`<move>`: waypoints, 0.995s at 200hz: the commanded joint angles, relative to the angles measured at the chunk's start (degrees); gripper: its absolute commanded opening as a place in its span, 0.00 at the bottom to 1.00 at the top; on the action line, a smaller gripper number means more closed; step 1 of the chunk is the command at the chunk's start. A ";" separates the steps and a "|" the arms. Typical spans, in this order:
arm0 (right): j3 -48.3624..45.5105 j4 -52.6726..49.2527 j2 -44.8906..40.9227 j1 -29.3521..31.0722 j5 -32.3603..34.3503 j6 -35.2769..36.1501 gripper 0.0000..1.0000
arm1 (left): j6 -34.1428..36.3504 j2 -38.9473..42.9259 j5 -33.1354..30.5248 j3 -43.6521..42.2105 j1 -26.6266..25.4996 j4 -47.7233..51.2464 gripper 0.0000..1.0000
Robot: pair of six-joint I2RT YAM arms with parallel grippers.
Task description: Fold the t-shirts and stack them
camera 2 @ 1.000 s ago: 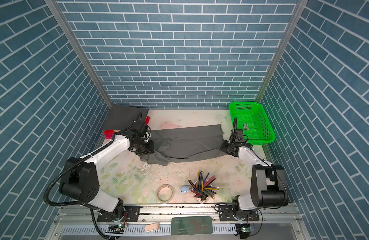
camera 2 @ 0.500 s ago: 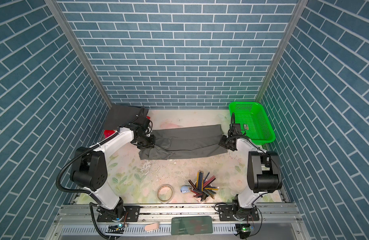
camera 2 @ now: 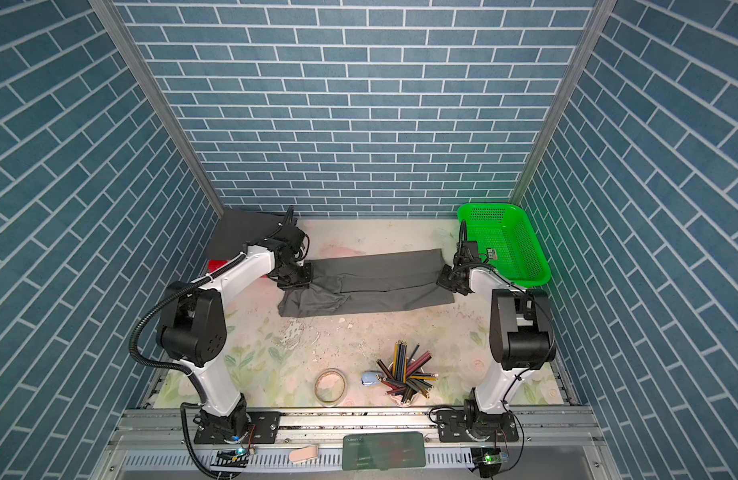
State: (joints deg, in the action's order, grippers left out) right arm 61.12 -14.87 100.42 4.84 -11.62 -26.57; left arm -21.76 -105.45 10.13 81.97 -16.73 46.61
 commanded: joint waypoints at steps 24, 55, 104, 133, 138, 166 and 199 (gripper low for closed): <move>2.25 -1.17 1.66 -0.03 2.13 2.04 0.00 | 0.84 -2.07 -0.51 2.46 0.56 1.03 0.00; 3.16 -1.29 2.47 -0.36 2.06 2.21 0.00 | 1.04 -3.09 -0.93 3.33 0.57 1.32 0.00; 5.36 -1.56 4.24 -0.44 1.50 2.30 0.00 | 0.98 -3.79 -1.36 5.11 0.76 1.56 0.00; 6.41 -1.74 5.37 -0.41 1.26 2.40 0.00 | 1.13 -4.49 -1.38 5.58 0.76 1.81 0.00; 6.54 -1.66 5.50 -0.45 1.18 2.33 0.00 | 1.23 -4.65 -1.43 5.74 0.75 1.82 0.00; 6.95 -1.39 6.31 -0.53 0.81 2.31 0.03 | 1.28 -5.37 -1.67 6.22 0.83 1.91 0.00; 7.26 -1.21 7.02 -0.53 0.59 2.23 0.13 | 1.34 -6.47 -2.78 6.64 0.92 1.73 0.00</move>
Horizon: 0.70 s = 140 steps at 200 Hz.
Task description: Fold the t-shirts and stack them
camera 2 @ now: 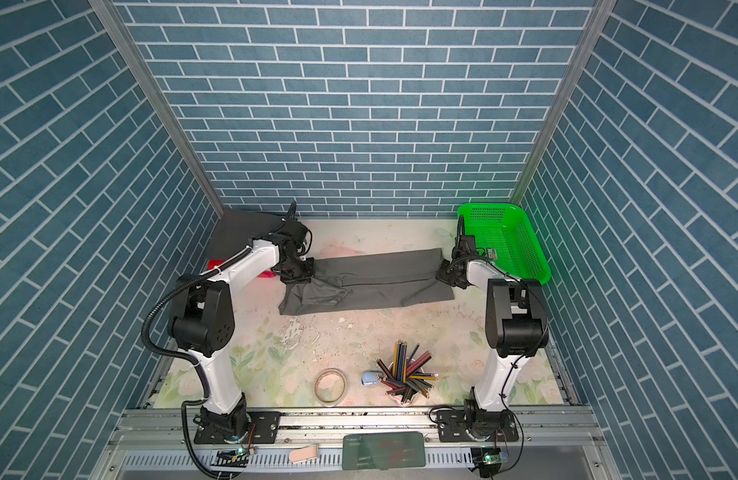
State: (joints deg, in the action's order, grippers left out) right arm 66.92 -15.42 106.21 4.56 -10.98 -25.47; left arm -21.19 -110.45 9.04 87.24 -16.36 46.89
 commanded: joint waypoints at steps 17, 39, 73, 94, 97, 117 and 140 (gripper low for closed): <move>1.72 -0.66 1.09 -0.17 -0.58 1.26 0.21 | 0.89 -1.78 -1.33 1.51 0.58 1.28 0.00; 2.06 -1.16 -0.18 -0.12 -1.21 1.55 0.32 | 0.91 -0.78 -1.11 1.47 0.55 0.68 0.13; 1.61 -2.15 -4.40 -0.16 -2.24 1.59 0.50 | 0.64 0.88 -4.36 3.10 0.65 2.27 0.55; -0.42 -2.40 -7.97 0.18 -2.90 1.26 0.63 | 0.13 2.26 -4.34 3.40 0.98 2.59 0.64; -0.73 -2.50 -8.44 0.23 -2.90 1.16 0.66 | 0.17 2.52 -4.07 3.30 1.07 2.48 0.64; -3.80 -2.92 -12.34 0.45 -2.44 1.06 0.78 | -0.33 5.26 -0.93 1.00 1.68 -0.38 0.72; -8.50 -3.49 -17.35 0.48 -0.32 1.29 0.87 | -1.23 8.69 1.52 -3.46 1.99 -3.06 0.86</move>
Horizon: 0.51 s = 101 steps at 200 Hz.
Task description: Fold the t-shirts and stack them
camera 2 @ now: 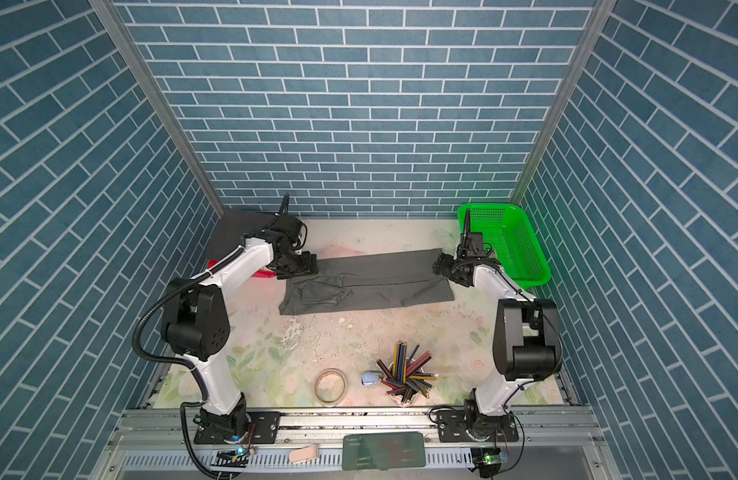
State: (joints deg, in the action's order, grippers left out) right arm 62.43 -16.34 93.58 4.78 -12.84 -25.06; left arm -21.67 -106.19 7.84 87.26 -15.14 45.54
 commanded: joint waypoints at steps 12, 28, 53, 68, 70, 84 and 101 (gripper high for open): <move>-6.37 -3.08 -6.71 0.03 2.50 1.19 0.89 | -0.93 6.30 4.09 -6.19 0.80 -2.78 0.86; -9.70 -3.00 -8.54 -0.70 2.84 0.86 0.89 | -2.26 9.85 7.79 -11.32 1.44 -6.01 0.86; -13.51 -1.94 -8.96 -1.54 2.02 0.15 0.89 | -8.09 15.98 17.99 -22.86 3.10 -16.08 0.87; -15.34 0.02 -8.69 -1.56 0.70 -0.86 0.86 | -11.11 17.45 21.27 -28.06 3.45 -20.98 0.87; -15.51 0.31 -8.55 -1.58 0.58 -1.11 0.85 | -11.29 17.47 21.54 -28.52 3.45 -21.36 0.87; -16.32 1.92 -7.47 -1.60 -0.58 -2.15 0.79 | -12.74 17.10 22.64 -30.64 3.42 -23.25 0.87; -16.80 3.33 -5.87 -1.61 -1.05 -3.04 0.74 | -14.64 16.59 23.71 -32.38 3.58 -25.56 0.87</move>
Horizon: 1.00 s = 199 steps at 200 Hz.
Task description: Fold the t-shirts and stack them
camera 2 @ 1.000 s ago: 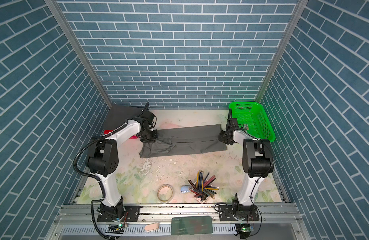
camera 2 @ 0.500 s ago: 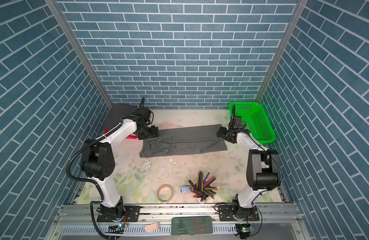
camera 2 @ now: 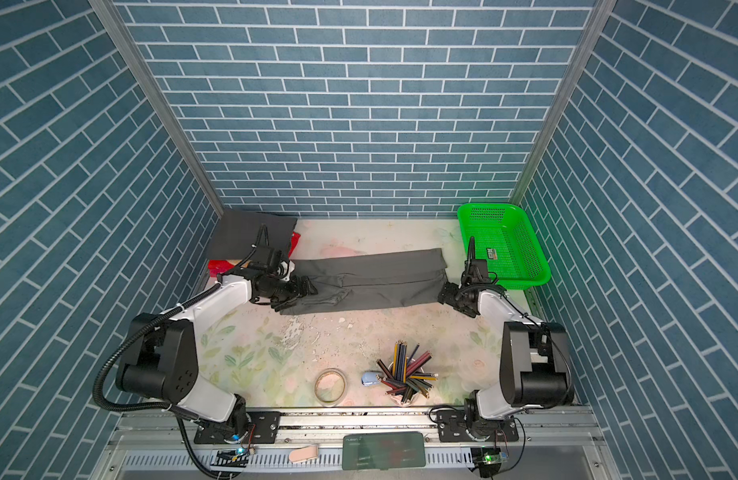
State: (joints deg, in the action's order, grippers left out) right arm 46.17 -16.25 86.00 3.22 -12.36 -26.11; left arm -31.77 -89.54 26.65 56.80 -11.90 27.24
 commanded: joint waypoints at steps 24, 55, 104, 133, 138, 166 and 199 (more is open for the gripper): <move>-1.12 4.94 3.75 -0.06 -1.46 -2.59 0.69 | -4.51 -1.86 4.36 -2.98 0.38 -8.35 0.87; -1.50 6.82 5.05 -0.05 -1.35 -3.48 0.56 | -3.74 -4.72 4.02 -3.07 1.84 -8.29 0.87; -0.04 8.62 8.72 -0.21 0.13 -3.69 0.43 | -2.19 -6.02 3.53 -3.31 4.57 -7.66 0.87; 0.33 9.20 10.30 -0.73 0.85 -3.43 0.30 | -1.04 -6.34 3.05 -3.87 6.15 -7.47 0.87; 0.41 9.29 10.35 -0.88 0.84 -3.29 0.23 | -0.87 -6.51 2.98 -3.88 6.46 -7.47 0.87; 0.33 8.45 9.44 -1.44 1.67 -2.44 0.04 | 0.29 -7.75 2.39 -4.19 7.92 -6.57 0.87; -1.96 7.25 6.48 -3.14 1.82 -1.02 0.00 | 1.72 -7.72 1.91 -5.19 8.65 -5.51 0.87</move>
State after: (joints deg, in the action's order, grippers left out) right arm 46.24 -6.00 94.89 2.15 -12.69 -27.57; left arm -32.27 -96.49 30.06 53.10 -3.95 19.38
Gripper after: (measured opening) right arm 0.054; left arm 0.867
